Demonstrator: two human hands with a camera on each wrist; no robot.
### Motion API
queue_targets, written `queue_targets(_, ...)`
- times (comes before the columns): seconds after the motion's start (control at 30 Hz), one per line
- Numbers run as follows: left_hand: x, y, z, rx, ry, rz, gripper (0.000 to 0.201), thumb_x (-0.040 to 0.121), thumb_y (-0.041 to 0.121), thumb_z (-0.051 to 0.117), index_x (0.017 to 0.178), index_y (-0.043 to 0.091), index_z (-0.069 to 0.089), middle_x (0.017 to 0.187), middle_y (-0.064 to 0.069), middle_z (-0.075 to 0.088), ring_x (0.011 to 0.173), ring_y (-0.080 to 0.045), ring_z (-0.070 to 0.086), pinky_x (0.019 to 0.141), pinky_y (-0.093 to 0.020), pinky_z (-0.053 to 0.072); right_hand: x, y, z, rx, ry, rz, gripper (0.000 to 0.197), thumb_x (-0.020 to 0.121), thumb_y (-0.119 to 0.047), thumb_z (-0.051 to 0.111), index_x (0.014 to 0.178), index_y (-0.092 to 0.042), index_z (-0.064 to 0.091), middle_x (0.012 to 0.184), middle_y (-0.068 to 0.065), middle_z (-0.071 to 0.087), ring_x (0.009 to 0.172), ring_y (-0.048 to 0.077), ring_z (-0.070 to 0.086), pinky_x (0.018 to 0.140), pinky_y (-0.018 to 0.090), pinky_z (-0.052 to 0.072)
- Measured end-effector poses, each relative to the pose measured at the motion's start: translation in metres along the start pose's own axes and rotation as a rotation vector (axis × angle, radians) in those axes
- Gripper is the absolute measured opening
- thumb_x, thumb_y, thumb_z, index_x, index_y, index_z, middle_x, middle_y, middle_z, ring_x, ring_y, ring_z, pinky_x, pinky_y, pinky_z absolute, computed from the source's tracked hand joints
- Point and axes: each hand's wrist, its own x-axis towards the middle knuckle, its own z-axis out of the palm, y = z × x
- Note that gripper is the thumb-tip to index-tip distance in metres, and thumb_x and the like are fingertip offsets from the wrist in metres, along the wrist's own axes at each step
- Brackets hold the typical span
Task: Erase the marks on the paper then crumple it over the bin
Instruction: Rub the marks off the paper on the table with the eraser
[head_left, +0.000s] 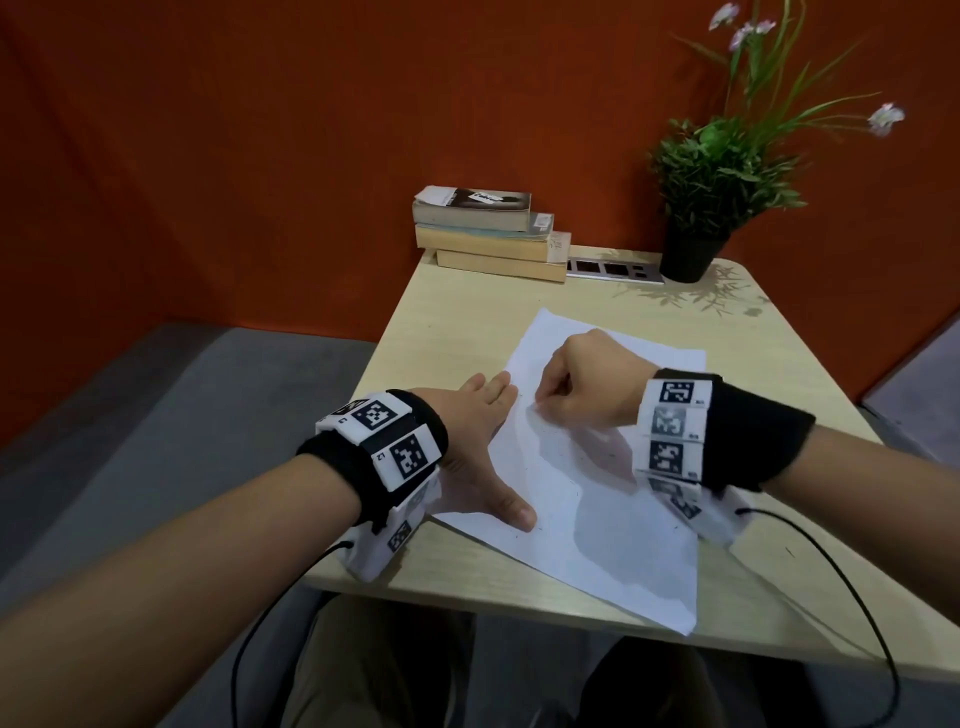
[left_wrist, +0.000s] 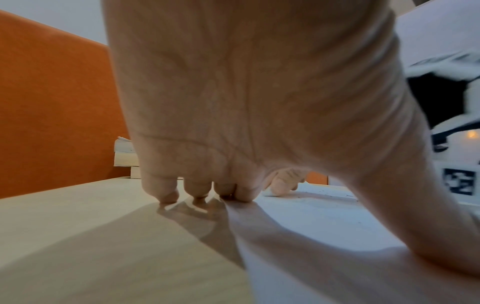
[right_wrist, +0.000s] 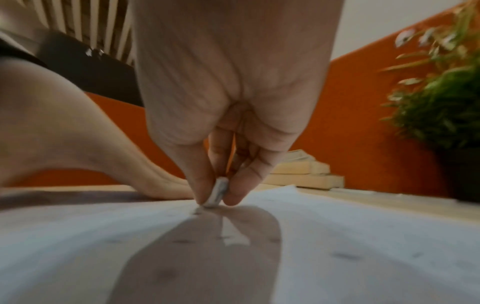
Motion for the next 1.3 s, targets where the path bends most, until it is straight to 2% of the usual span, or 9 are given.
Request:
queue_targets(0.1, 0.000, 0.001, 0.001, 0.008, 0.007, 0.002, 0.153, 0.051, 0.093, 0.064, 0.156, 0.023, -0.023, 0.160, 0.013, -0.033, 0.149, -0.008, -0.024, 0.125, -0.046, 0.008, 0.019, 0.023, -0.010, 0.011, 0.118, 0.134, 0.014, 0.073, -0.009, 0.062, 0.072, -0.005, 0.075, 0.075, 0.009, 0.075, 0.077, 0.026, 0.071, 0.068, 0.038, 0.061)
queue_targets(0.17, 0.000, 0.001, 0.001, 0.007, 0.003, -0.002, 0.152, 0.053, 0.092, 0.064, 0.156, 0.023, -0.024, 0.160, 0.013, -0.033, 0.149, -0.008, -0.024, 0.125, -0.046, 0.007, 0.023, 0.026, -0.011, 0.017, 0.149, 0.156, 0.014, 0.076, -0.007, 0.063, 0.073, -0.005, 0.077, 0.079, 0.011, 0.075, 0.080, 0.029, 0.071, 0.072, 0.041, 0.062)
queue_targets(0.3, 0.000, 0.001, -0.001, 0.003, 0.000, -0.010, 0.151, 0.056, 0.088, 0.068, 0.156, 0.021, -0.024, 0.160, 0.012, -0.033, 0.149, -0.009, -0.024, 0.125, -0.045, 0.008, -0.002, 0.001, -0.001, -0.006, 0.073, 0.042, 0.017, 0.077, -0.007, 0.062, 0.072, -0.013, 0.078, 0.074, -0.004, 0.073, 0.073, 0.013, 0.069, 0.070, 0.026, 0.059)
queue_targets(0.43, 0.001, 0.001, -0.001, 0.018, -0.012, -0.019, 0.154, 0.053, 0.091, 0.066, 0.156, 0.021, -0.024, 0.160, 0.012, -0.034, 0.149, -0.009, -0.025, 0.125, -0.046, 0.009, -0.029, -0.006, 0.000, -0.021, -0.025, -0.059, 0.013, 0.080, -0.013, 0.067, 0.079, -0.018, 0.079, 0.079, -0.009, 0.073, 0.072, 0.004, 0.062, 0.062, 0.007, 0.043)
queue_targets(0.63, 0.002, 0.005, -0.001, 0.008, 0.004, -0.021, 0.153, 0.054, 0.091, 0.066, 0.156, 0.019, -0.022, 0.161, 0.011, -0.031, 0.150, -0.010, -0.023, 0.125, -0.046, 0.007, -0.025, 0.013, -0.001, 0.008, 0.089, 0.046, 0.015, 0.076, -0.008, 0.062, 0.074, -0.009, 0.077, 0.074, 0.002, 0.075, 0.075, 0.019, 0.070, 0.072, 0.032, 0.059)
queue_targets(0.77, 0.002, 0.005, 0.001, 0.025, 0.019, -0.027, 0.153, 0.053, 0.093, 0.063, 0.156, 0.018, -0.022, 0.162, 0.010, -0.030, 0.150, -0.011, -0.022, 0.125, -0.046, 0.010, -0.060, -0.018, 0.013, 0.018, -0.034, -0.134, 0.015, 0.079, -0.015, 0.064, 0.073, -0.014, 0.077, 0.069, -0.002, 0.071, 0.066, 0.011, 0.064, 0.061, 0.014, 0.048)
queue_targets(1.0, 0.002, 0.006, 0.000, 0.001, 0.011, -0.025, 0.152, 0.055, 0.091, 0.065, 0.157, 0.017, -0.021, 0.163, 0.009, -0.029, 0.150, -0.012, -0.022, 0.125, -0.047, 0.007, -0.041, 0.018, -0.001, 0.003, 0.109, 0.037, 0.015, 0.077, -0.011, 0.062, 0.074, -0.008, 0.076, 0.075, 0.003, 0.074, 0.076, 0.020, 0.069, 0.073, 0.034, 0.058)
queue_targets(1.2, 0.002, 0.005, -0.001, 0.007, 0.008, -0.026, 0.152, 0.054, 0.092, 0.064, 0.156, 0.018, -0.022, 0.162, 0.009, -0.030, 0.151, -0.012, -0.022, 0.125, -0.047, 0.007, -0.078, -0.009, 0.008, 0.023, -0.071, -0.161, 0.014, 0.080, -0.015, 0.066, 0.076, -0.018, 0.079, 0.073, -0.006, 0.071, 0.068, 0.009, 0.063, 0.060, 0.007, 0.042)
queue_targets(1.3, 0.003, 0.005, -0.001, 0.005, 0.001, -0.025, 0.152, 0.055, 0.092, 0.064, 0.156, 0.018, -0.021, 0.162, 0.008, -0.030, 0.151, -0.013, -0.022, 0.125, -0.048, 0.007, -0.059, 0.022, 0.001, 0.021, 0.047, -0.022, 0.012, 0.080, -0.015, 0.069, 0.079, -0.018, 0.081, 0.079, -0.008, 0.074, 0.077, 0.008, 0.067, 0.069, 0.013, 0.049)
